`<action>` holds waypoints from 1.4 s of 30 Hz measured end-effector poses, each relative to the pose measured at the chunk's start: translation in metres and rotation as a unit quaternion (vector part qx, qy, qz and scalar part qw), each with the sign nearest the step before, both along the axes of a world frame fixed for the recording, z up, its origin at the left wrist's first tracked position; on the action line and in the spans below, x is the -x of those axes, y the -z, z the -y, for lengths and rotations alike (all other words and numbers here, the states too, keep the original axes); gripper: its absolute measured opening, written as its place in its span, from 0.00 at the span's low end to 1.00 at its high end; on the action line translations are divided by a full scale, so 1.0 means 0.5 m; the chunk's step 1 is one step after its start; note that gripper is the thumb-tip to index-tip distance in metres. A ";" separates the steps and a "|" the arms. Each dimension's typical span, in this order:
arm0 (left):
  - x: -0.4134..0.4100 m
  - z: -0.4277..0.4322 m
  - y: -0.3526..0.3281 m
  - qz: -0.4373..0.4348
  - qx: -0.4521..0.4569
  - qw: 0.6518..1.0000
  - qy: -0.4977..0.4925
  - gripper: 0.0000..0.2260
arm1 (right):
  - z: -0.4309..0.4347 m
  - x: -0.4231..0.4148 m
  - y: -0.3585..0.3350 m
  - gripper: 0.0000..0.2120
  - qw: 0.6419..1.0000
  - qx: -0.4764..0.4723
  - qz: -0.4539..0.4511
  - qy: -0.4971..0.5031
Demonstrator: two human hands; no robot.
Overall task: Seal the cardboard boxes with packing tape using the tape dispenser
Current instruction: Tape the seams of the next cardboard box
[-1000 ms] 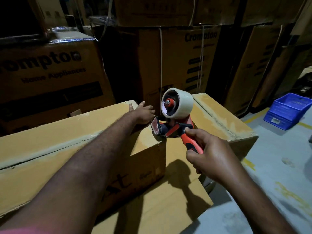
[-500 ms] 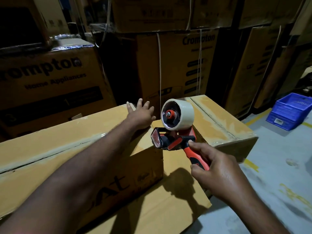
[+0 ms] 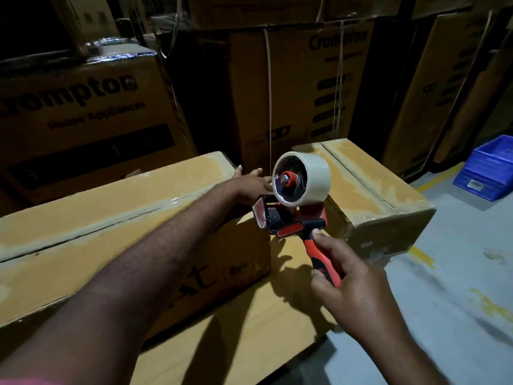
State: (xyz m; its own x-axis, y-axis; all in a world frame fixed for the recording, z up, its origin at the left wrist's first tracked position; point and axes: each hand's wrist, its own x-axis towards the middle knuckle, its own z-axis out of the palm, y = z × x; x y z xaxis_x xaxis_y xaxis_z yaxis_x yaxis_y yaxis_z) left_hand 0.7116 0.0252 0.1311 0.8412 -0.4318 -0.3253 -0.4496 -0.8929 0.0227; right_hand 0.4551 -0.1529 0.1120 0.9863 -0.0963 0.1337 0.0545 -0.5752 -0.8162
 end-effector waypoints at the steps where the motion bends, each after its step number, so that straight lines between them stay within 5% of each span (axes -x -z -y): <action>1: 0.004 0.002 -0.004 0.004 -0.003 1.000 0.003 0.23 | 0.003 0.004 0.002 0.30 1.000 -0.003 0.000 -0.001; 20: 0.064 0.019 -0.038 0.003 0.035 0.999 -0.039 0.28 | 0.000 0.057 0.047 0.35 0.995 0.082 0.061 -0.010; 26: 0.155 0.013 -0.057 -0.054 0.289 0.943 -0.159 0.35 | 0.001 0.026 0.071 0.33 0.984 0.161 0.069 -0.017; 33: 0.125 0.009 -0.044 -0.027 0.242 0.961 -0.131 0.31 | -0.015 0.004 0.054 0.24 0.994 0.102 0.036 -0.017; 38: 0.085 0.010 -0.032 -0.006 0.080 0.993 -0.089 0.31 | -0.024 -0.002 0.065 0.22 1.000 0.013 -0.012 0.010; 42: 0.126 0.022 -0.057 -0.050 0.170 0.974 -0.142 0.30 | -0.019 -0.005 0.066 0.23 1.000 0.024 -0.018 0.002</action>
State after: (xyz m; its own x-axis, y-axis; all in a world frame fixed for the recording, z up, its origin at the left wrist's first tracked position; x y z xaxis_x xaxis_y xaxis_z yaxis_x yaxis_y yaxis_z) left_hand 0.6488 0.0140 0.1595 0.9139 -0.2828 -0.2911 -0.1655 -0.9146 0.3689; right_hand 0.4574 -0.1436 0.0788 0.9901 -0.0949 0.1032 0.0235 -0.6134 -0.7894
